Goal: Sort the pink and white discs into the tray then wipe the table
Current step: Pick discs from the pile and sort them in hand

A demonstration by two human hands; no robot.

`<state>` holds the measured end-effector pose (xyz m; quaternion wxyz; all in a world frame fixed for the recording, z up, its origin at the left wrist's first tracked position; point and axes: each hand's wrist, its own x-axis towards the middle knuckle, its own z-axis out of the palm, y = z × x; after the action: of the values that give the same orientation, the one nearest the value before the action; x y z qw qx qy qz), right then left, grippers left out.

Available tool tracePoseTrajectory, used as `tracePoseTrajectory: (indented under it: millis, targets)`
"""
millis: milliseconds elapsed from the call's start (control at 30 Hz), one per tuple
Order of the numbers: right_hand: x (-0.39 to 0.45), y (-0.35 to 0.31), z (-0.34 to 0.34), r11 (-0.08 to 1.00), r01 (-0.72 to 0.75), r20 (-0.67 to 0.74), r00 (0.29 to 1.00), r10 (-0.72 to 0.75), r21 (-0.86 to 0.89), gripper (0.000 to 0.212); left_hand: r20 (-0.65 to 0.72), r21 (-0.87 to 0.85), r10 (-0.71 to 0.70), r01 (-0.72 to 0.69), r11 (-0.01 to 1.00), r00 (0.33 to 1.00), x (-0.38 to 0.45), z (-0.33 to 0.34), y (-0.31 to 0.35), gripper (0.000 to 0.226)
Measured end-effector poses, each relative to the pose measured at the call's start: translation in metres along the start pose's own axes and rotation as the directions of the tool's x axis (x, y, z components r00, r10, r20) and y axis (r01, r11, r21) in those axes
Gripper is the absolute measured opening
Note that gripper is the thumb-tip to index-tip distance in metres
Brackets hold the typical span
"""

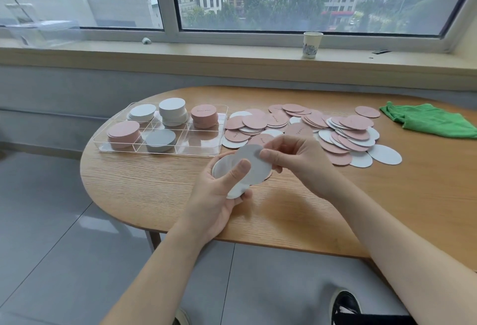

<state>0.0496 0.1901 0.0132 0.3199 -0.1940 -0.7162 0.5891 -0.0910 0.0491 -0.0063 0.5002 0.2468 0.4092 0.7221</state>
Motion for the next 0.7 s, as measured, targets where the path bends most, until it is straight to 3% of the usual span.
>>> tracePoseTrajectory:
  millis: [133,233,300,400,467,600,700]
  targets:
    - [-0.004,0.004,0.014,0.994,0.029,0.047,0.999,-0.024,-0.11,0.013,0.014,0.02,-0.009,0.009,1.0,1.0,-0.003,0.002,0.0,0.047]
    - [0.002,0.008,0.009,0.993,0.013,-0.032,0.999,-0.017,-0.115,0.016,0.007,0.013,-0.017,0.017,1.0,1.0,-0.005,0.001,0.001,0.039]
    - [0.011,0.013,-0.001,0.976,0.004,-0.123,0.992,-0.031,-0.216,0.012,0.0,0.013,-0.023,0.023,1.0,1.0,-0.004,0.001,0.001,0.039]
    - [0.032,0.026,-0.019,0.85,-0.071,-0.28,0.956,-0.091,-0.521,0.013,0.002,0.008,-0.037,0.037,0.999,0.999,-0.003,-0.001,0.0,0.04]
    - [0.046,0.034,-0.032,0.742,-0.153,-0.313,0.946,-0.081,-0.653,0.022,0.005,0.007,-0.05,0.05,0.999,0.999,-0.002,-0.002,-0.001,0.039]
    - [0.064,0.044,-0.043,0.687,-0.272,-0.315,0.947,0.067,-0.673,0.041,-0.007,0.013,-0.063,0.063,0.998,0.998,-0.001,-0.004,0.0,0.041]
    - [0.072,0.045,-0.042,0.74,-0.31,-0.33,0.936,0.127,-0.596,0.047,-0.014,0.008,-0.067,0.067,0.998,0.998,-0.001,-0.003,0.002,0.046]
